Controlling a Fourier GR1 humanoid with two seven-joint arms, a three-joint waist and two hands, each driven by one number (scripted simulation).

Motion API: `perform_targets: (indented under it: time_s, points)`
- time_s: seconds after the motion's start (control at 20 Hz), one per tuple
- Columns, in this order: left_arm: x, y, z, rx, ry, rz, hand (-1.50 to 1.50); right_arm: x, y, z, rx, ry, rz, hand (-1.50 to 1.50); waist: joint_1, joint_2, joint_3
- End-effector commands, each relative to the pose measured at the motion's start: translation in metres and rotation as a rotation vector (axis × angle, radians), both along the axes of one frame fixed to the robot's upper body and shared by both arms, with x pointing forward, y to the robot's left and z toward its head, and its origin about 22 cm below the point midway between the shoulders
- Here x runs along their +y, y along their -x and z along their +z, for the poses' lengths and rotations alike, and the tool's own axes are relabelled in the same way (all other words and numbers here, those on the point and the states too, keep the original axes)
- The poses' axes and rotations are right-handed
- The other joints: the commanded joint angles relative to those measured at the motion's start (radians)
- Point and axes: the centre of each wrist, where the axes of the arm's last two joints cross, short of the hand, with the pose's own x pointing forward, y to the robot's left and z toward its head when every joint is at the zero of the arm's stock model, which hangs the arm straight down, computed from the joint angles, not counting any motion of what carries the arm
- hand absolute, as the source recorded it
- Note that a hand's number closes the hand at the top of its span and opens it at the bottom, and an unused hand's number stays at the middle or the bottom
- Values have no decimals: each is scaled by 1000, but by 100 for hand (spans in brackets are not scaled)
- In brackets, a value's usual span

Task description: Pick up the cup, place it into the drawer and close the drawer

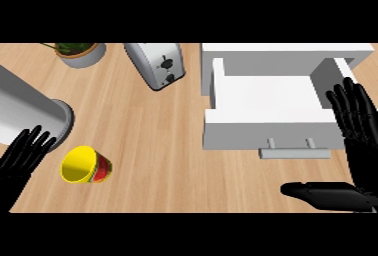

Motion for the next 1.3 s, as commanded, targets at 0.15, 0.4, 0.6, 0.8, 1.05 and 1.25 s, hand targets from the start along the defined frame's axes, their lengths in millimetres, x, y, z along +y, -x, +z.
perform_targets:
  time_s: [0.15,0.4,0.6,0.8,1.05,1.25]
  points:
    - [18,-10,-50,59,-78,50,-150,0,-9,7,-5,7,-12,-150,0,0,0]
    - [32,-1,-78,70,-109,82,-150,-7,-13,16,-9,7,8,-150,1,0,0]
    - [23,-27,-94,86,-57,88,-150,4,-13,7,-6,4,14,-150,-4,1,-1]
    - [26,-21,-111,65,-63,116,-150,-10,-11,6,1,-14,26,-150,-9,3,-1]
    - [37,-9,-118,63,-30,125,-150,-2,-15,-9,6,1,34,-150,-10,5,-2]
    - [29,-11,-125,53,-18,113,-150,10,-4,-5,18,-3,29,-150,-18,4,-4]
